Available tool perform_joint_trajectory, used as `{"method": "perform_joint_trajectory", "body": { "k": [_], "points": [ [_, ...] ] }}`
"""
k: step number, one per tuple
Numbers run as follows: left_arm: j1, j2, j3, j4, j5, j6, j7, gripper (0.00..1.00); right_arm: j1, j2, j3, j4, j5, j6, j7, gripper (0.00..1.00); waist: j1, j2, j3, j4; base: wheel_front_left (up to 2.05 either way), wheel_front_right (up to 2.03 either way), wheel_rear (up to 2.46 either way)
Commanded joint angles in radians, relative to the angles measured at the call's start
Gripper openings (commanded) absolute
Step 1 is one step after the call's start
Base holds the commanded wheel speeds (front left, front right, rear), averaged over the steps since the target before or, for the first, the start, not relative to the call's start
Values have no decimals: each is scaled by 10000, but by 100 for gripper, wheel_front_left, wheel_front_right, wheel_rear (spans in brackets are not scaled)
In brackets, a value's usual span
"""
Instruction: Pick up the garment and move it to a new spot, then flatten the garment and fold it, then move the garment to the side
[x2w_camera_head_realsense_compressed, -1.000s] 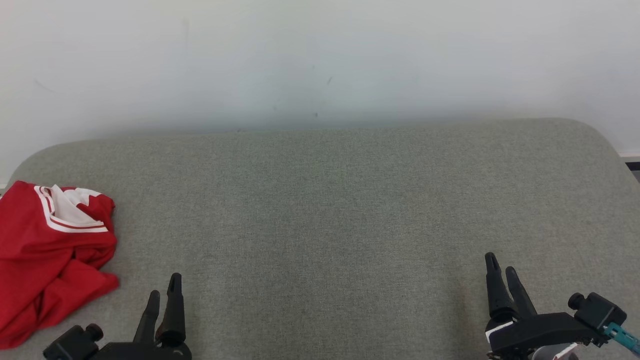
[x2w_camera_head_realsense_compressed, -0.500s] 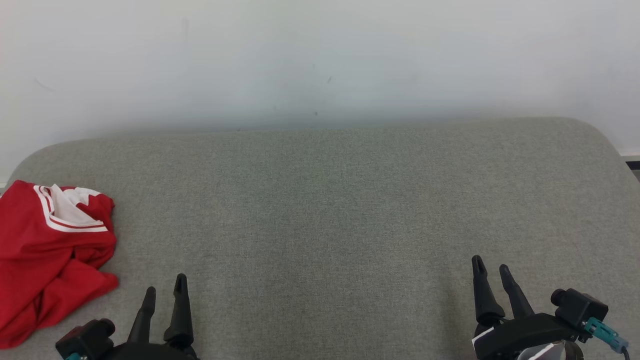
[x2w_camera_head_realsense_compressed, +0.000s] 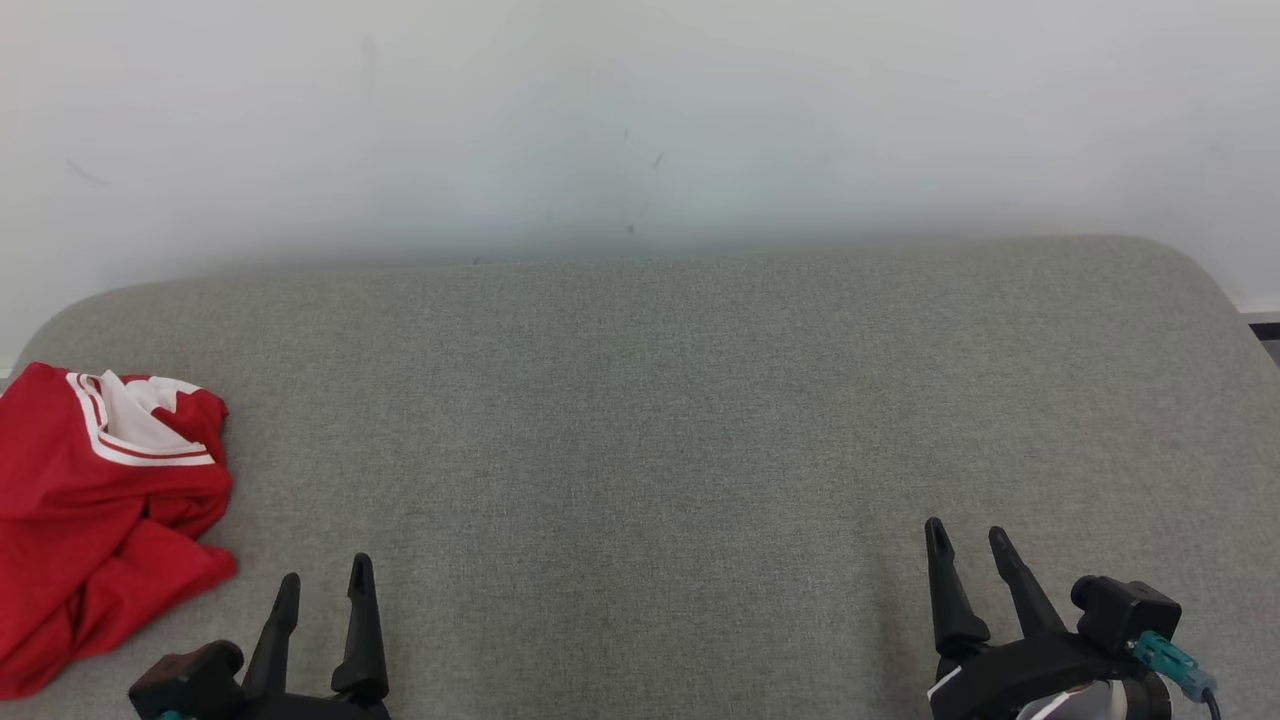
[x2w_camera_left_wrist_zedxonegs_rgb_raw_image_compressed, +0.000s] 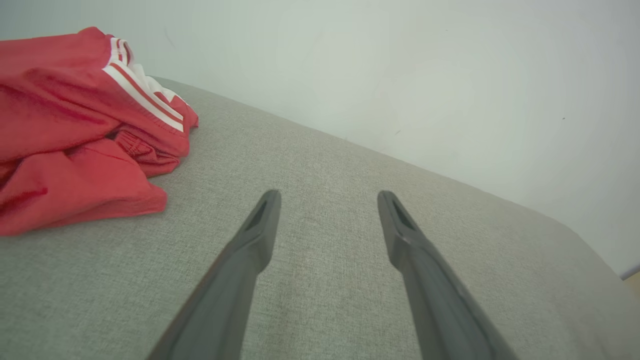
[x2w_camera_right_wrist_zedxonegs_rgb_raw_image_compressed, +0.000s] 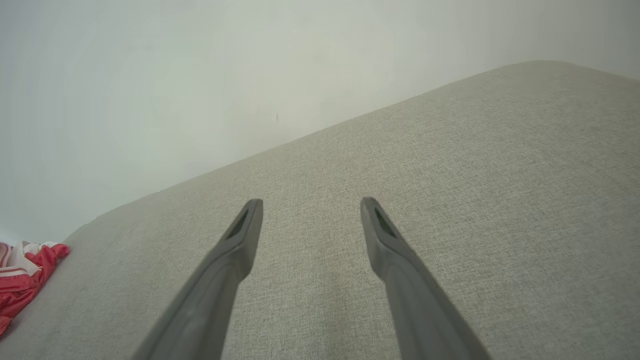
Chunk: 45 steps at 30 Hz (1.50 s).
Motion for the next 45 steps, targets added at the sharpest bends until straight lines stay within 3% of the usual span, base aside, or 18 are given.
{"method": "perform_joint_trajectory", "body": {
  "k": [1,45],
  "points": [
    [12,72,5,-87,243,62,-84,100,-136,-25,32,-11,-275,-14,-89,100,0,-1,-3,0,0,0,0],
    [62,-79,183,671,3112,-55,-968,100,40,-30,537,432,-2914,-20,-972,100,0,-1,-115,-19,0,0,0]
  ]
}}
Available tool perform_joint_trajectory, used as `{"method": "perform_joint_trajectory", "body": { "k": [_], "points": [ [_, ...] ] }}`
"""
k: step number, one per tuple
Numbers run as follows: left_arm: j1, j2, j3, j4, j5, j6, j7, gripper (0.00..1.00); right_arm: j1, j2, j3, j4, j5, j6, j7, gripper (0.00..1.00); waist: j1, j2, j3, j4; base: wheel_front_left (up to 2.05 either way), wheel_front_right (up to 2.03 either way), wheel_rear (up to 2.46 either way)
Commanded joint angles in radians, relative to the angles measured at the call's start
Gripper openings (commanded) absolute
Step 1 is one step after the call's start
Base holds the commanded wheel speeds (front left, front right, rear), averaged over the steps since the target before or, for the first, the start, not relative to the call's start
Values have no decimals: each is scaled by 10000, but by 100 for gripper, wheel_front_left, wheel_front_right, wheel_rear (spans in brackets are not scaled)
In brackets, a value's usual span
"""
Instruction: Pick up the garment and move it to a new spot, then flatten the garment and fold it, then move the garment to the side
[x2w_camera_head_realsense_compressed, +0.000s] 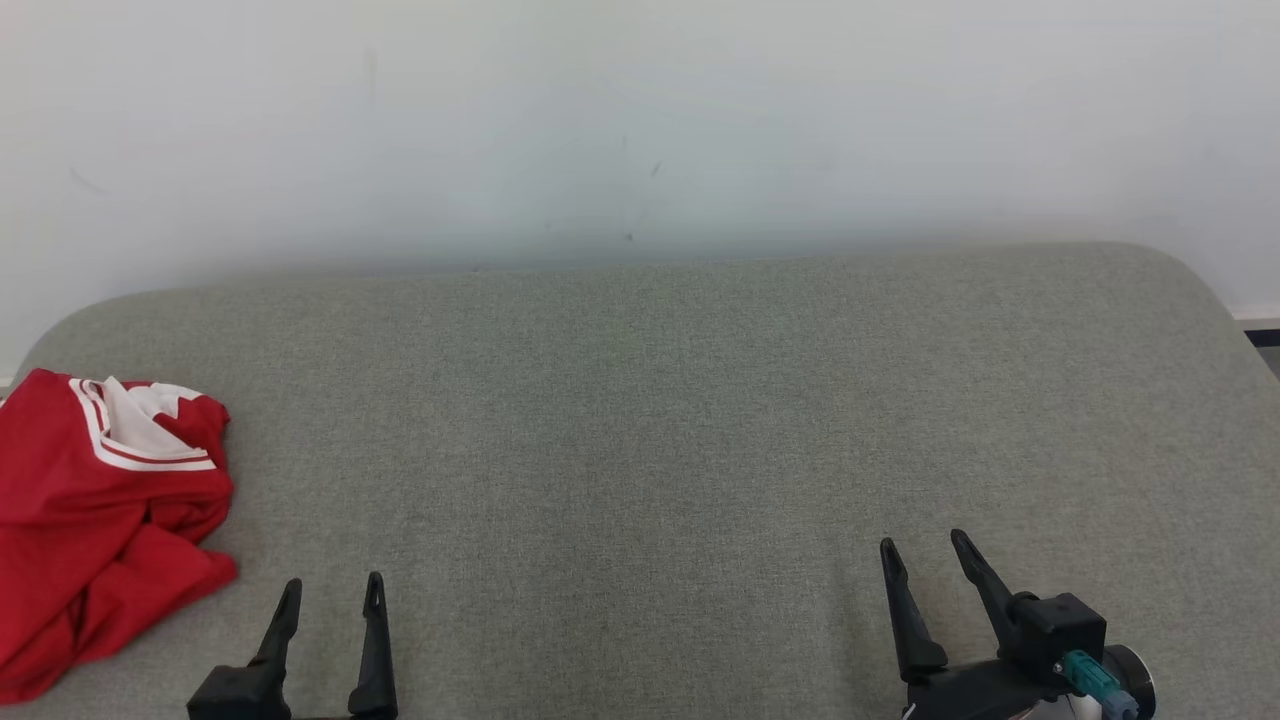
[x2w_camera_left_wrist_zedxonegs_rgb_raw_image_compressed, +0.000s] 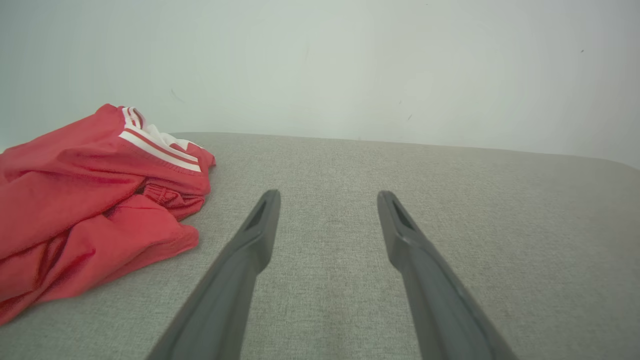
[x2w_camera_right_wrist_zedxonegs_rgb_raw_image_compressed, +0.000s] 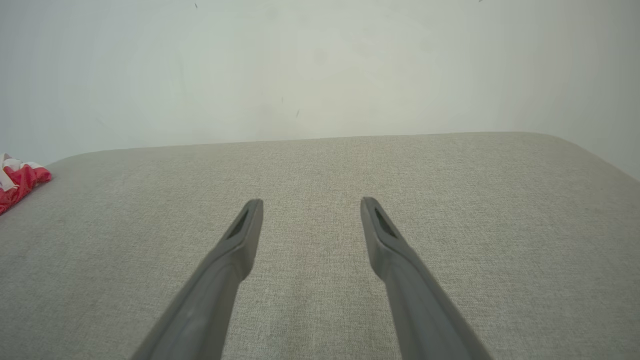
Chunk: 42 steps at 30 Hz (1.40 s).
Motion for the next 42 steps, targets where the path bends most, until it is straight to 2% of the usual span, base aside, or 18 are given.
{"method": "perform_joint_trajectory", "body": {
  "k": [1,15,21,27,37,42],
  "points": [
    [55,-9,6,28,228,41,-78,100,46,-23,37,29,-219,-22,-80,100,0,-1,-5,3,0,0,0],
    [45,-17,0,71,220,34,-104,100,-3,-23,37,73,-238,-21,-91,100,0,-1,-18,49,0,0,0],
    [-17,-12,41,34,176,72,-103,100,56,-17,-31,17,-189,-21,-91,100,0,-1,-26,283,0,0,0],
    [89,-11,170,-66,183,158,-93,100,96,-18,81,-126,-153,-21,-91,100,0,-1,-95,1246,0,0,0],
    [254,42,524,-49,369,90,-93,100,328,-17,163,-347,144,-22,-91,100,0,-1,-389,3391,0,0,0],
    [396,139,771,-112,449,71,-95,100,333,-18,375,-382,288,-22,-90,100,0,-1,-453,4223,0,0,0]
  ]
}}
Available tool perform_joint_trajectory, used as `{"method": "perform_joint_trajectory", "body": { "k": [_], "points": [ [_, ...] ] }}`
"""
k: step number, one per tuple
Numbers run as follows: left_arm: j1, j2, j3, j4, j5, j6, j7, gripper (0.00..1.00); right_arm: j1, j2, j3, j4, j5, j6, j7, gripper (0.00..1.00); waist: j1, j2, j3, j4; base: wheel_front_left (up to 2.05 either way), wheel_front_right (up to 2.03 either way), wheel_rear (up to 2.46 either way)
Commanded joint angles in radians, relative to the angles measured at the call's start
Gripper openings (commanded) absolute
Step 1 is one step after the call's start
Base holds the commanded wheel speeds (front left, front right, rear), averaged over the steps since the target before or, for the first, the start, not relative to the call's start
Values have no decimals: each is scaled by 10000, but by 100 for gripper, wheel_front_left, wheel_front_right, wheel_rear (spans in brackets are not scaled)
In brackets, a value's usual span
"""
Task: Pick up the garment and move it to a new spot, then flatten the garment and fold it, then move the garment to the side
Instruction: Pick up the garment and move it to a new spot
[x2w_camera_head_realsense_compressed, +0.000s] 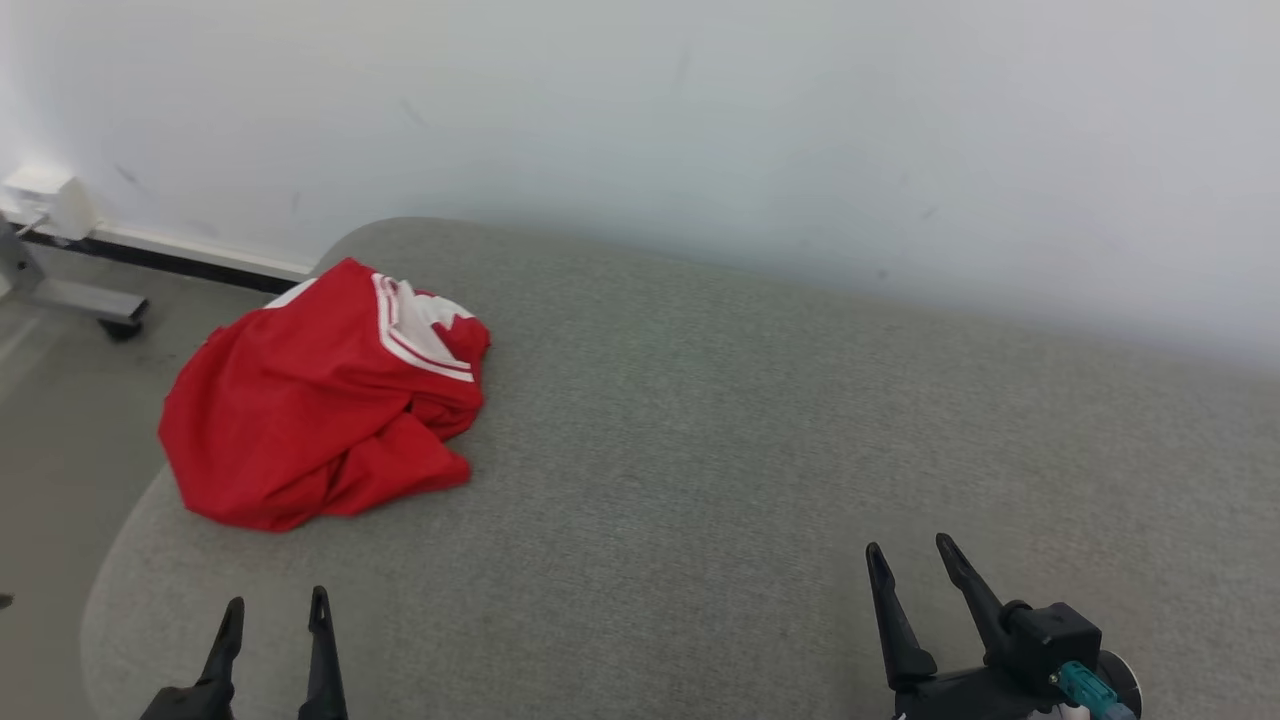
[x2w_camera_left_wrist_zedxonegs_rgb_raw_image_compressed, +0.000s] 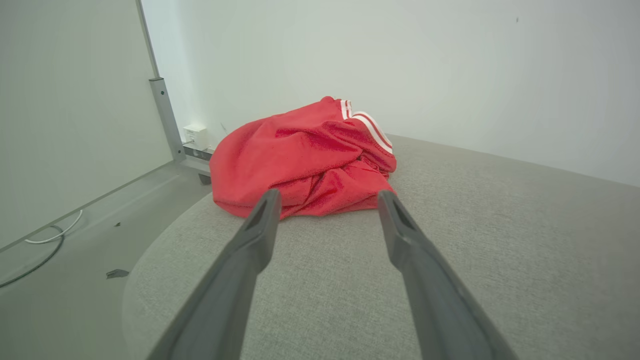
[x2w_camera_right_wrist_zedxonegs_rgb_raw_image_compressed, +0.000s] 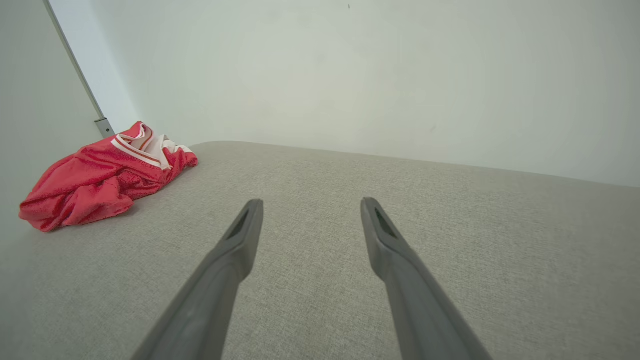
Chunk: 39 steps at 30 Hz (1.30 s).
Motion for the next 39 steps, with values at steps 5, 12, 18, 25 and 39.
{"method": "perform_joint_trajectory", "body": {
  "k": [5,12,18,25,39],
  "points": [
    [261,69,221,-154,122,73,-9,100,114,-11,192,-28,177,-24,-7,100,0,0,-172,1465,0,0,0],
    [471,21,511,-465,-14,164,-11,100,-218,-16,502,93,207,-24,-7,100,0,0,13,1617,0,0,0],
    [491,-11,580,-518,-62,174,-9,100,-287,-16,570,169,295,-24,-7,100,0,0,44,1637,0,0,0],
    [113,-11,602,-94,-134,190,-9,100,-170,-16,565,141,348,-24,-7,100,0,0,-15,1582,0,0,0],
    [-3642,1088,574,2852,-1158,-797,2072,100,-455,-16,1201,86,-180,-24,-7,100,0,0,943,269,0,0,0]
  ]
}}
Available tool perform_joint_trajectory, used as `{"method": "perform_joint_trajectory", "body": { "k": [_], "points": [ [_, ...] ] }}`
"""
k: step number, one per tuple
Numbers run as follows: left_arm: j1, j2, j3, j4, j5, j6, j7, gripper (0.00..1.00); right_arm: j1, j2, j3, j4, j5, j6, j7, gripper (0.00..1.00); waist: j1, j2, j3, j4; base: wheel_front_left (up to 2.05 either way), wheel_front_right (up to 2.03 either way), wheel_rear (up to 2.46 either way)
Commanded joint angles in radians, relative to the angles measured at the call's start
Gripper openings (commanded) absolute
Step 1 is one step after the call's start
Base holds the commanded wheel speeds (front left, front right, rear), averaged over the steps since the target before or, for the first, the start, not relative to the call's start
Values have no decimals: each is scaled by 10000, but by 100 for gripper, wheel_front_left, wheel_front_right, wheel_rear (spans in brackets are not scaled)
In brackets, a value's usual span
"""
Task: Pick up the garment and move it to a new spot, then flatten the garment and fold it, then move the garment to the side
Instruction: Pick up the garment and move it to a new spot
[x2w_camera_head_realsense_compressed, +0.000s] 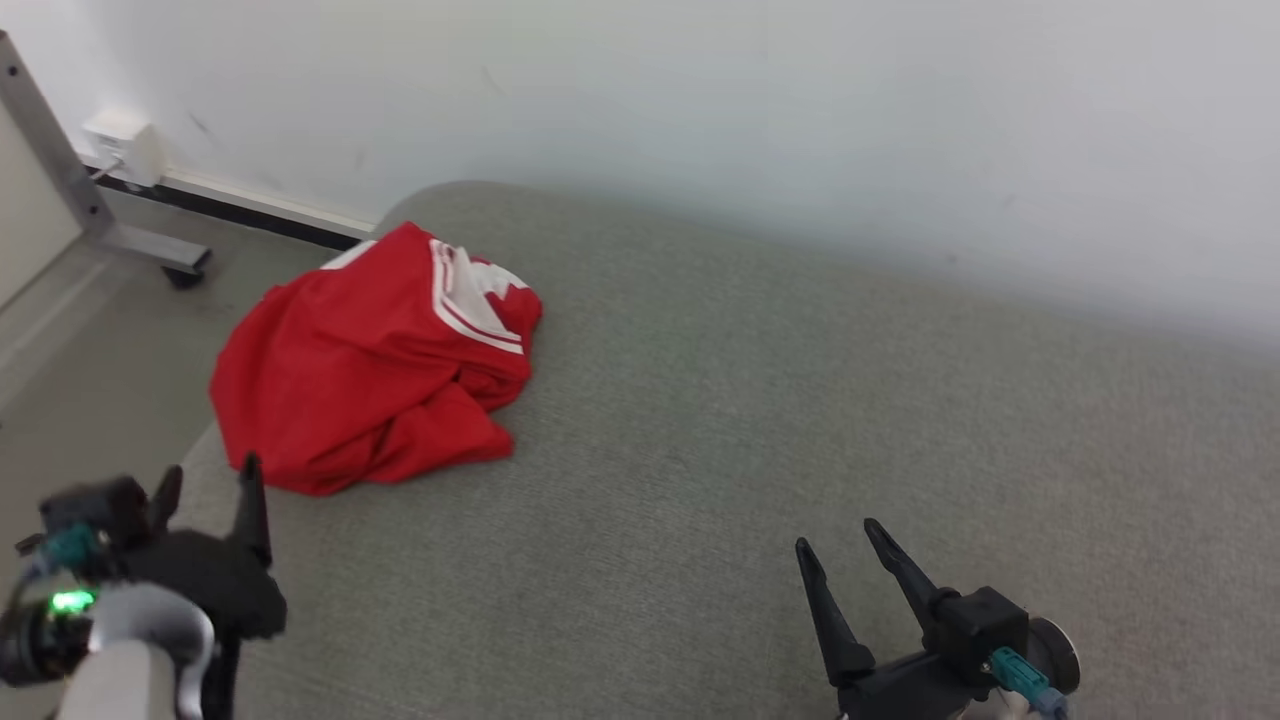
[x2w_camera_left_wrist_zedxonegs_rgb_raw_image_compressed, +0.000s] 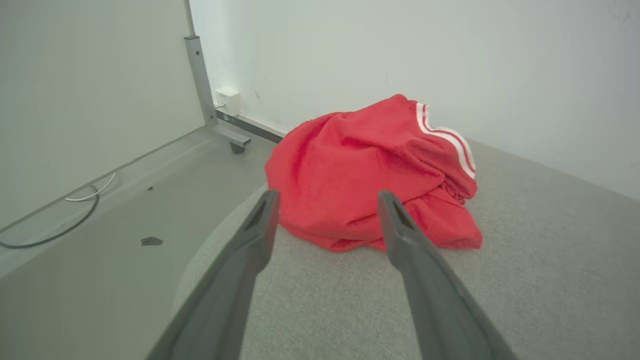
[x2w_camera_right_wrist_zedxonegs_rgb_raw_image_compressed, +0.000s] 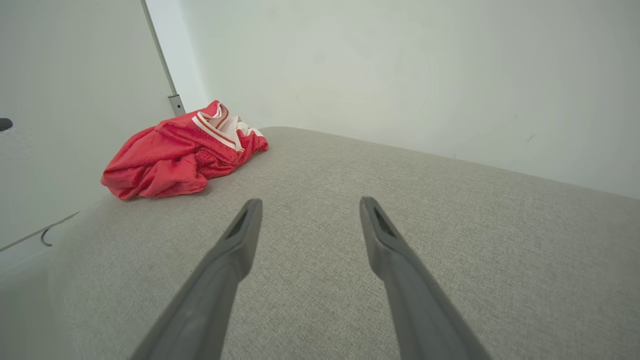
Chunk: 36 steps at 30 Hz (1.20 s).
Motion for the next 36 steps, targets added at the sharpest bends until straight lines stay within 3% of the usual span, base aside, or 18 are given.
{"method": "perform_joint_trajectory", "body": {
  "k": [1,13,26,27,28,29,36],
  "points": [
    [-556,143,113,383,-291,-87,316,100,-180,-23,113,22,-182,-24,-7,100,-1,-1,798,-800,0,0,0],
    [-2879,1042,835,2602,-1408,-171,1839,100,-966,-23,585,-216,-990,-24,274,100,-1,-1,2476,-2445,0,0,0],
    [-3430,1872,1097,3693,-1562,439,2840,100,-924,-18,550,-1111,-1451,-24,659,100,-1,-1,3486,-3114,0,0,0],
    [-3443,1949,1088,3740,-1530,477,2888,36,-909,-16,545,-1141,-1463,-24,669,100,-1,-1,3502,-3129,0,0,0],
    [-3443,1949,1088,3740,-1530,477,2888,36,-909,-16,545,-1141,-1463,-24,669,100,-1,-1,3502,-3129,0,0,0],
    [-3428,1953,1067,3811,-1543,468,3022,0,-895,-18,533,-1162,-1461,-24,685,100,-1,-1,3504,-3144,0,0,0],
    [-3770,2411,1082,3282,-1707,342,3336,0,-799,-18,314,-1190,-1207,-24,631,100,-1,-1,3355,-2979,0,0,0]
  ]
}}
